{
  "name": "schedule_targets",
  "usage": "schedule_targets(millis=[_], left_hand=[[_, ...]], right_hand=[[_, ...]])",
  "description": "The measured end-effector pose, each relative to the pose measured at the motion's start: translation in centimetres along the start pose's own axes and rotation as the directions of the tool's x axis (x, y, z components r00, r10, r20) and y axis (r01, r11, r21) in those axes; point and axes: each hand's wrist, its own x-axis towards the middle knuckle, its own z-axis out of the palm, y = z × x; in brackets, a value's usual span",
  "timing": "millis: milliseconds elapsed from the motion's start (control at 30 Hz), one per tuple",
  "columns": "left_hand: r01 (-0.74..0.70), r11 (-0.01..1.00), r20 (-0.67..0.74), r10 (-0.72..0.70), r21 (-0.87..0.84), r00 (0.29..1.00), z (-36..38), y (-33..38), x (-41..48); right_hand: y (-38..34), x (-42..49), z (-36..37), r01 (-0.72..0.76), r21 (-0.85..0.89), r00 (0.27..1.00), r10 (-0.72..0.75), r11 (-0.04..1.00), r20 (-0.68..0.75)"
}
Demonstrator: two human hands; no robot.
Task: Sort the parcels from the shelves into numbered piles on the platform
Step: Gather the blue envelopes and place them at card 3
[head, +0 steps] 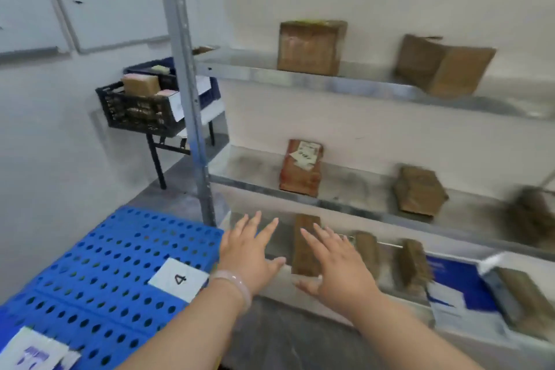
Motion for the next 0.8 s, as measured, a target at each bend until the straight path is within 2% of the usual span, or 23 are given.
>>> schedule_targets(millis=[100, 333, 533, 800], left_hand=[[-0.134, 0.991, 0.013, 0.134, -0.001, 0.991, 0.7, 8.8, 1.1], [-0.395, 0.917, 0.015, 0.396, -0.058, 0.918, 3.2, 29.8, 1.1], [-0.552, 0.825, 0.055, 0.561, -0.117, 0.826, 6.0, 46.7, -0.9], [-0.705, 0.693, 0.114, 0.721, -0.152, 0.684, 9.3, 60.1, -2.4]], right_hand=[[6.7, -4.9, -3.0, -0.121, -0.017, 0.991, 0.120, 0.992, -0.066], [21.4, -16.6, -8.0, -0.360, -0.009, 0.929, 0.357, 0.933, -0.100], [32.8, -27.5, -11.2, -0.566, 0.034, 0.811, 0.564, 0.823, -0.155], [41.9, -35.6, -12.3, -0.704, 0.082, 0.686, 0.705, 0.705, -0.178]])
